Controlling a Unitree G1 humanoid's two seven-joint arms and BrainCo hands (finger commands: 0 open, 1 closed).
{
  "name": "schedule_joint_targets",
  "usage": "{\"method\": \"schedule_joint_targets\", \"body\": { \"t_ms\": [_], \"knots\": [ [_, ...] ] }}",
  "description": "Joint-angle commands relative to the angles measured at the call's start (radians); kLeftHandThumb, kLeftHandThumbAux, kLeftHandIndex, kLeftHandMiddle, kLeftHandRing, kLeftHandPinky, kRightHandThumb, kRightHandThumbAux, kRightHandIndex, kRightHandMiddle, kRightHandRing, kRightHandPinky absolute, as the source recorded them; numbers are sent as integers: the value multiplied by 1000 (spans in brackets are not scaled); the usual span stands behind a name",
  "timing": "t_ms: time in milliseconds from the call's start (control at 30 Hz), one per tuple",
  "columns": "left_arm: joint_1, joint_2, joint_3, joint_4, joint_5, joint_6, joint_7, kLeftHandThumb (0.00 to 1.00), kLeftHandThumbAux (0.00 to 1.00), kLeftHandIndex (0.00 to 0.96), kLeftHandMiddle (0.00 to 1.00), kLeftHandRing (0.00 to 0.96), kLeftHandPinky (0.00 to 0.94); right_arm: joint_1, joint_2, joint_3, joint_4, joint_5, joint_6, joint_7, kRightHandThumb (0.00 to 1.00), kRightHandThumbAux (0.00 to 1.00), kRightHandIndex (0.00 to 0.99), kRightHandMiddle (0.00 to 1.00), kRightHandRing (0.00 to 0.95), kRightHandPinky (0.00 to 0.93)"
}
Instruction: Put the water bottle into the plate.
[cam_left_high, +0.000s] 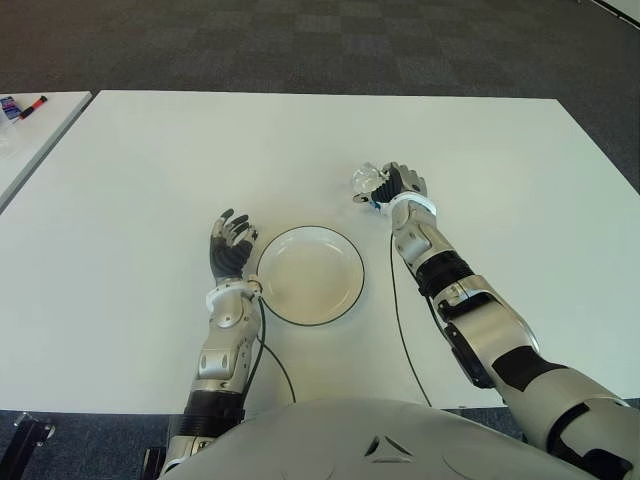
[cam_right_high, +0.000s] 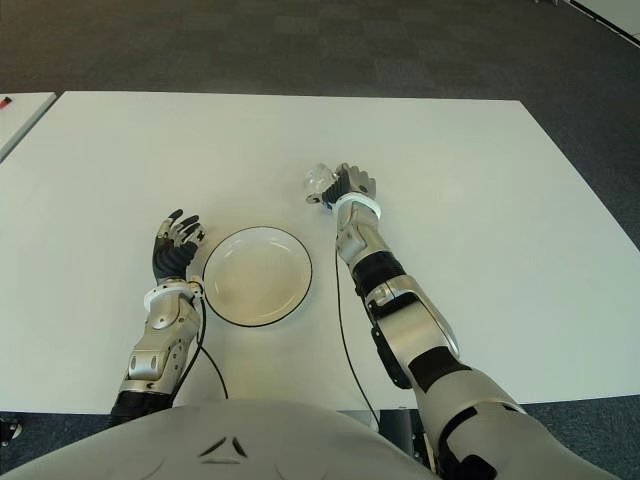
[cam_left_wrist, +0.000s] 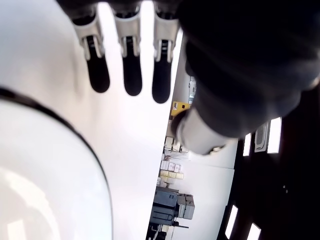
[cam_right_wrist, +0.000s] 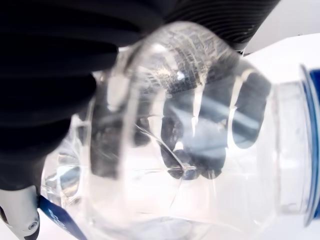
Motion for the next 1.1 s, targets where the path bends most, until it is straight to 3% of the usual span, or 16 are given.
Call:
{"method": "schedule_joint_targets", "body": {
  "t_ms": [33,100,200,267,367,533,1100],
  "knots": [
    [-8,-109,-2,6,-9,-5,10,450,856,162,266,238,253,30,-10,-13,-67,10,-33,-26,850,678,409,492,719,587],
    [-10,-108,0,10,-10,-7,8,449,857,161,264,237,253,45,-14,-15,-96,10,-37,-26,850,678,407,493,723,595],
    [-15,-105,2,16,-11,-9,6,446,856,167,258,233,251,173,-46,-23,-404,-11,26,44,850,679,400,503,751,640],
    [-16,-105,2,18,-11,-10,6,445,856,165,253,230,245,214,-51,-24,-509,-19,59,77,851,679,398,511,779,718],
    [-19,-104,3,23,-12,-11,4,441,858,162,248,225,238,235,-51,-29,-549,-15,63,89,852,679,397,518,801,776],
    [-27,-103,5,34,-15,-13,0,424,866,156,234,214,234,308,-44,-29,-715,-24,105,130,854,678,397,529,837,839],
    [-44,-102,8,69,-23,-33,-3,394,872,137,212,191,219,408,-34,-41,-953,-56,126,171,857,674,407,536,874,848]
  ]
}}
